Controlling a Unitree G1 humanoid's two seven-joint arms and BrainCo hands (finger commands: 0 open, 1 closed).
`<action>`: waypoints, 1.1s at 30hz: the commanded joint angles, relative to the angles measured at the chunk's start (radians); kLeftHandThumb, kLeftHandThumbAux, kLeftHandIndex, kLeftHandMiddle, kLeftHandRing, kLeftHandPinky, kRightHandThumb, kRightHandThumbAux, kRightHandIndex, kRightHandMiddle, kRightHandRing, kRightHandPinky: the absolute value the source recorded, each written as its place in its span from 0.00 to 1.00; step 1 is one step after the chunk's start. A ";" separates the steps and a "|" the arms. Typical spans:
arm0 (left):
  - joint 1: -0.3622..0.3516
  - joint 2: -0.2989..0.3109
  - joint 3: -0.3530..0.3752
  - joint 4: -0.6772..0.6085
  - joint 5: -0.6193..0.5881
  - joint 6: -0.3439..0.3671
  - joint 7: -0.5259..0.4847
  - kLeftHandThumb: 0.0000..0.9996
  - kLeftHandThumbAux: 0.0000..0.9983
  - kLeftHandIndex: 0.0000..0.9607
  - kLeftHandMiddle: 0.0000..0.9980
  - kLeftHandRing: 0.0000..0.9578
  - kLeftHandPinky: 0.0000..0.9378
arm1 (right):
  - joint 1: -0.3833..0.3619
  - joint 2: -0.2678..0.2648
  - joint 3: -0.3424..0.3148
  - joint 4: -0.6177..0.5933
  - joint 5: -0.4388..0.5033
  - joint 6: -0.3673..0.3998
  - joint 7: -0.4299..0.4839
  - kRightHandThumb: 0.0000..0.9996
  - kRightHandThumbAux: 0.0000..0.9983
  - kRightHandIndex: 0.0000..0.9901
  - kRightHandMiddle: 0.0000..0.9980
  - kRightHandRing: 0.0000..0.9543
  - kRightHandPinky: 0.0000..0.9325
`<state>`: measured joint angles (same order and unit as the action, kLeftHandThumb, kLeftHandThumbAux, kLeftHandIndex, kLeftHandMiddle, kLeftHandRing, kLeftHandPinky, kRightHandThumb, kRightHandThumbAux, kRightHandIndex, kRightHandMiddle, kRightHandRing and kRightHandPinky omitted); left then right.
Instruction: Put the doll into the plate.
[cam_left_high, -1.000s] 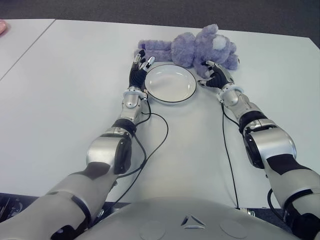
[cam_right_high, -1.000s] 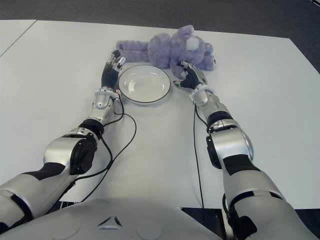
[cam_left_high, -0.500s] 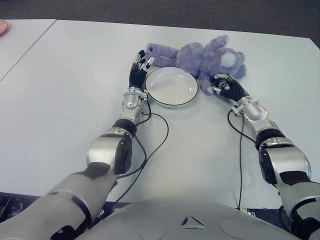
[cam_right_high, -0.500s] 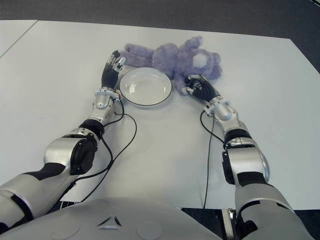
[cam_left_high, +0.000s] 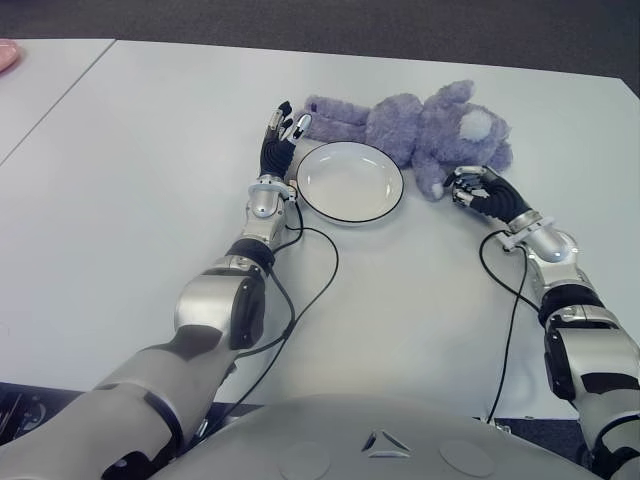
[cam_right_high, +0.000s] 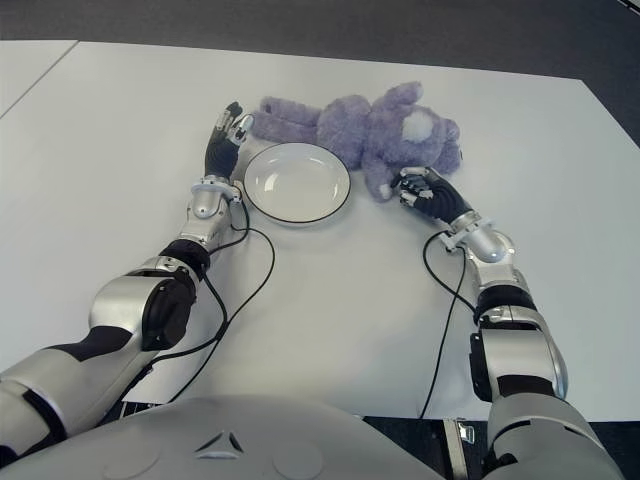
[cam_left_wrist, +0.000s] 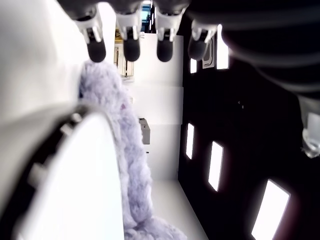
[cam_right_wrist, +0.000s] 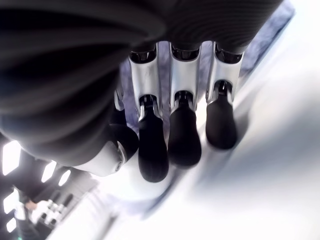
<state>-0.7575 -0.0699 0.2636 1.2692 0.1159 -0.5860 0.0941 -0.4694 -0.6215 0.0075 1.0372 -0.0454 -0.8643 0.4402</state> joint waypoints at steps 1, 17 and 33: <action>0.182 -0.033 0.011 0.111 -0.012 0.246 0.028 0.00 0.43 0.00 0.02 0.01 0.02 | 0.154 -0.006 -0.028 -0.058 0.068 0.130 0.096 0.67 0.74 0.41 0.58 0.66 0.64; 0.182 -0.029 0.006 0.112 -0.006 0.260 0.028 0.00 0.45 0.00 0.00 0.00 0.01 | 0.181 -0.034 -0.053 -0.010 0.027 0.196 0.001 0.03 0.74 0.24 0.40 0.53 0.59; 0.182 -0.025 0.018 0.086 -0.003 0.307 0.015 0.00 0.45 0.00 0.00 0.00 0.01 | 0.072 -0.031 -0.039 0.105 -0.001 0.247 -0.042 0.00 0.76 0.18 0.43 0.54 0.59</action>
<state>-0.8173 -0.0611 0.2659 1.1836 0.1157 -0.1791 0.0205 -0.4079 -0.6523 -0.0554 1.0162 0.0129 -0.7536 0.4203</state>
